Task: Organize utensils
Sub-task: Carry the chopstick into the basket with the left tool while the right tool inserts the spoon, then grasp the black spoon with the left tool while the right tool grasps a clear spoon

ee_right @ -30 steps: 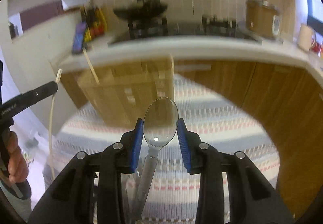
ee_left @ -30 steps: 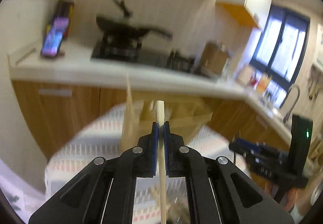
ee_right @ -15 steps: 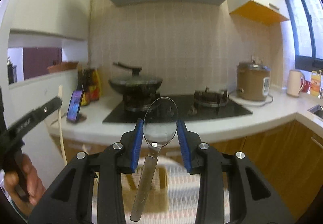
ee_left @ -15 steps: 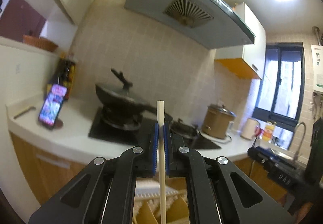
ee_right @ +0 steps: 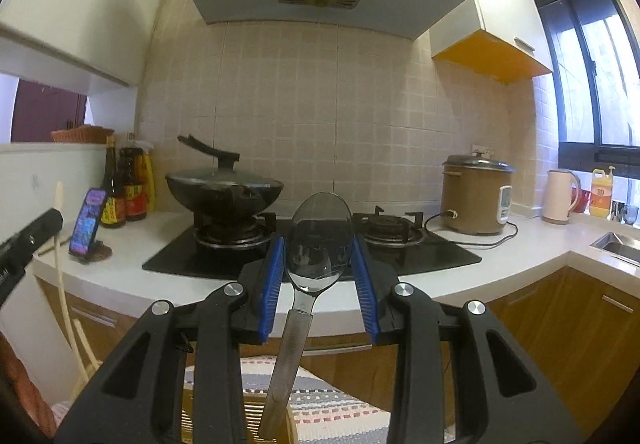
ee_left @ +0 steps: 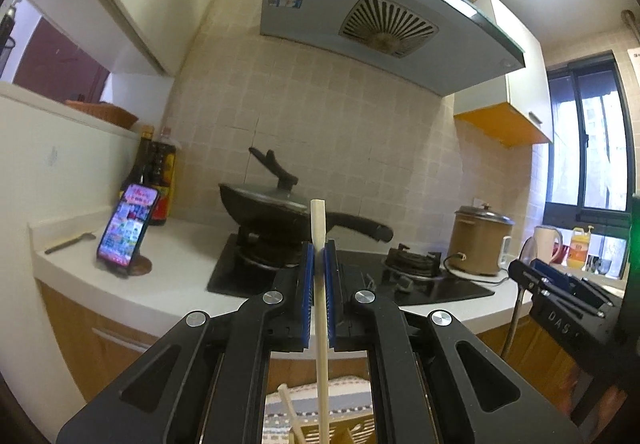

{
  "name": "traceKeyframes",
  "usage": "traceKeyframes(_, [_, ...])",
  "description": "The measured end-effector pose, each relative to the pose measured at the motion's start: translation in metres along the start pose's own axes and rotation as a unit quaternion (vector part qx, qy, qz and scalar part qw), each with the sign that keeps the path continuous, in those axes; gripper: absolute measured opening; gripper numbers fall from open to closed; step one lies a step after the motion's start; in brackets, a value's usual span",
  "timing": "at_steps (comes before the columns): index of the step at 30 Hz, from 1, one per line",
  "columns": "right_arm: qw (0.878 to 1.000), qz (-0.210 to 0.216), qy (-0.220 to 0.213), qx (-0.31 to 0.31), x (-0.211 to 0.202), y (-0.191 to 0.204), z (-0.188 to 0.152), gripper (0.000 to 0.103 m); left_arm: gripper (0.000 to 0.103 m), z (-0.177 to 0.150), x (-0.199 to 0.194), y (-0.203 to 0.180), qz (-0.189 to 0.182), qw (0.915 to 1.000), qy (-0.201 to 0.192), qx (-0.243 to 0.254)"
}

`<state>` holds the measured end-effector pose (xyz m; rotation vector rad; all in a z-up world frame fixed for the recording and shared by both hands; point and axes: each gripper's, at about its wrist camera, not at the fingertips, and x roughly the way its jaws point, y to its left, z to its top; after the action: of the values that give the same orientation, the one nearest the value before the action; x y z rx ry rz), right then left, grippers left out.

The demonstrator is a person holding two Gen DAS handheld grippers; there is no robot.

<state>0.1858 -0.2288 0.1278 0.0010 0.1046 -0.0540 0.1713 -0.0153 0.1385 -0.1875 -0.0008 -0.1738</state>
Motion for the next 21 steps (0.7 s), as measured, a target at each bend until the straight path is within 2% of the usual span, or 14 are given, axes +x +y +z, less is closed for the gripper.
traceKeyframes(6, [1.0, 0.008, 0.005, 0.003, 0.007, 0.0, -0.022, 0.031, 0.003, -0.017, 0.006, 0.009, 0.014, 0.9998, 0.005, -0.01])
traceKeyframes(13, [1.0, 0.018, 0.013, 0.004, 0.003, -0.003, -0.031, 0.032, 0.004, -0.031, 0.008, 0.016, 0.011, 0.9995, 0.019, -0.021])
traceKeyframes(16, [0.999, 0.03, 0.018, 0.006, -0.008, -0.004, -0.029, 0.038, 0.004, -0.03, 0.001, 0.017, 0.001, 0.9994, 0.028, -0.021])
traceKeyframes(19, [0.999, 0.032, 0.012, 0.009, -0.024, -0.007, -0.023, 0.048, 0.016, -0.024, -0.008, 0.02, -0.009, 0.9988, 0.039, -0.028])
traceKeyframes(21, [0.999, 0.034, 0.011, 0.01, -0.036, -0.009, -0.019, 0.048, 0.022, -0.019, -0.018, 0.025, -0.015, 0.9982, 0.043, -0.038])
